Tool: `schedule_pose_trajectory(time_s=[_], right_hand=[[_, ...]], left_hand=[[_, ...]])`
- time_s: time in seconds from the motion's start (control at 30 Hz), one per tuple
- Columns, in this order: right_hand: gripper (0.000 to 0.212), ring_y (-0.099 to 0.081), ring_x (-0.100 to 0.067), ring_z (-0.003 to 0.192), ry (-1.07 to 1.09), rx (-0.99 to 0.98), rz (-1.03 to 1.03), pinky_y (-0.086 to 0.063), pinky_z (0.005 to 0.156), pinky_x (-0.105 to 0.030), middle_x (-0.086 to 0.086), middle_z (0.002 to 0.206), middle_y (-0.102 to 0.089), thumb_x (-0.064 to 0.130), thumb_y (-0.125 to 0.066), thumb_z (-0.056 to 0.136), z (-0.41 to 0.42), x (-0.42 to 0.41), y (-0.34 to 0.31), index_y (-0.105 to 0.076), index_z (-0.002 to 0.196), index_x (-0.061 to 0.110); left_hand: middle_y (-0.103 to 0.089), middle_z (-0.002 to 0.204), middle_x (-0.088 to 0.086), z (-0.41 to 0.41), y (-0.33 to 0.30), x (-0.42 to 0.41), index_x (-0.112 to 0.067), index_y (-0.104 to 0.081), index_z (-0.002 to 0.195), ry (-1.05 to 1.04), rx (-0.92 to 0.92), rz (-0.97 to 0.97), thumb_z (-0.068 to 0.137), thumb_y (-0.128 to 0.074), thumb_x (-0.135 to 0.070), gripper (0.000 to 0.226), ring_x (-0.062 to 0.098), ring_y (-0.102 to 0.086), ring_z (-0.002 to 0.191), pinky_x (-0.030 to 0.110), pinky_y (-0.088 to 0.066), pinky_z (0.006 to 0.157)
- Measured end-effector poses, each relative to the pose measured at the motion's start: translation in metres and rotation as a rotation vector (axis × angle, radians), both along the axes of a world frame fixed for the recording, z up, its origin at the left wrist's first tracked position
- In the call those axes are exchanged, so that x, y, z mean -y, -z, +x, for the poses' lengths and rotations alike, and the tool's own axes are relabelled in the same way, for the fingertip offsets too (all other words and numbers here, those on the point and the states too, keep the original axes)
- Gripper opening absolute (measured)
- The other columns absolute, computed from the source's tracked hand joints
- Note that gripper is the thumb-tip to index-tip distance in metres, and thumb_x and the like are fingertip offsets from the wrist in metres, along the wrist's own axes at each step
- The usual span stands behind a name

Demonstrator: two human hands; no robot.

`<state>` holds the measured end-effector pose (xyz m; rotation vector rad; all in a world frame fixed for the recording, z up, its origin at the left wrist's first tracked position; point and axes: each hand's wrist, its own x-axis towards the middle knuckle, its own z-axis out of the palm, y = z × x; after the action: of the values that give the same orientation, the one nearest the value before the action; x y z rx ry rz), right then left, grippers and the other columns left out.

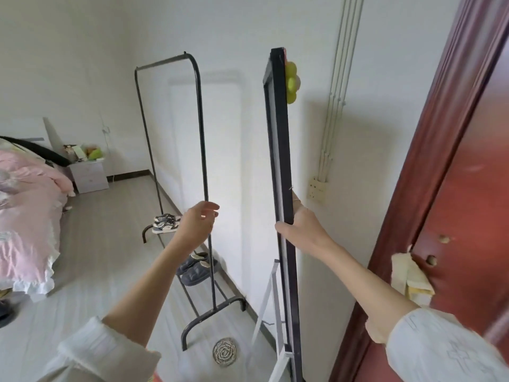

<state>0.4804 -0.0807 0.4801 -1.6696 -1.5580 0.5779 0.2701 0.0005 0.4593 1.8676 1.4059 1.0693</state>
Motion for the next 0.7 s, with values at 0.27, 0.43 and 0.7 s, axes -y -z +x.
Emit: schedule_pose_trajectory(time_s=[0.27, 0.43, 0.7], right_hand=[[0.011, -0.056, -0.003, 0.072, 0.167, -0.128, 0.143, -0.041, 0.056, -0.002, 0.013, 0.080, -0.059, 0.010, -0.056, 0.088, 0.060, 0.073, -0.001, -0.053, 0.097, 0.016], [0.018, -0.061, 0.009, 0.079, 0.399, -0.361, 0.408, -0.045, 0.072, -0.004, 0.014, 0.089, -0.065, 0.006, -0.060, 0.087, 0.088, 0.116, 0.008, -0.059, 0.097, 0.022], [0.012, -0.063, -0.006, 0.086, 0.705, -0.673, 0.518, -0.046, 0.084, -0.024, 0.012, 0.089, -0.067, 0.015, -0.070, 0.081, 0.151, 0.150, -0.003, -0.066, 0.082, 0.026]], left_hand=[[-0.060, 0.116, 0.009, 0.050, 0.009, -0.006, -0.018, -0.058, 0.111, 0.150, -0.004, -0.054, 0.093, -0.040, -0.013, 0.025, 0.029, -0.058, 0.104, 0.047, -0.049, 0.091], [-0.054, 0.126, 0.011, 0.082, 0.011, -0.001, -0.011, -0.049, 0.125, 0.234, 0.029, -0.075, 0.096, -0.039, -0.020, 0.032, 0.033, -0.055, 0.110, 0.047, -0.045, 0.097], [-0.032, 0.146, 0.011, 0.135, 0.005, -0.006, -0.011, -0.025, 0.142, 0.289, 0.085, -0.122, 0.097, -0.037, -0.033, 0.051, 0.026, -0.035, 0.132, 0.038, -0.029, 0.105]])
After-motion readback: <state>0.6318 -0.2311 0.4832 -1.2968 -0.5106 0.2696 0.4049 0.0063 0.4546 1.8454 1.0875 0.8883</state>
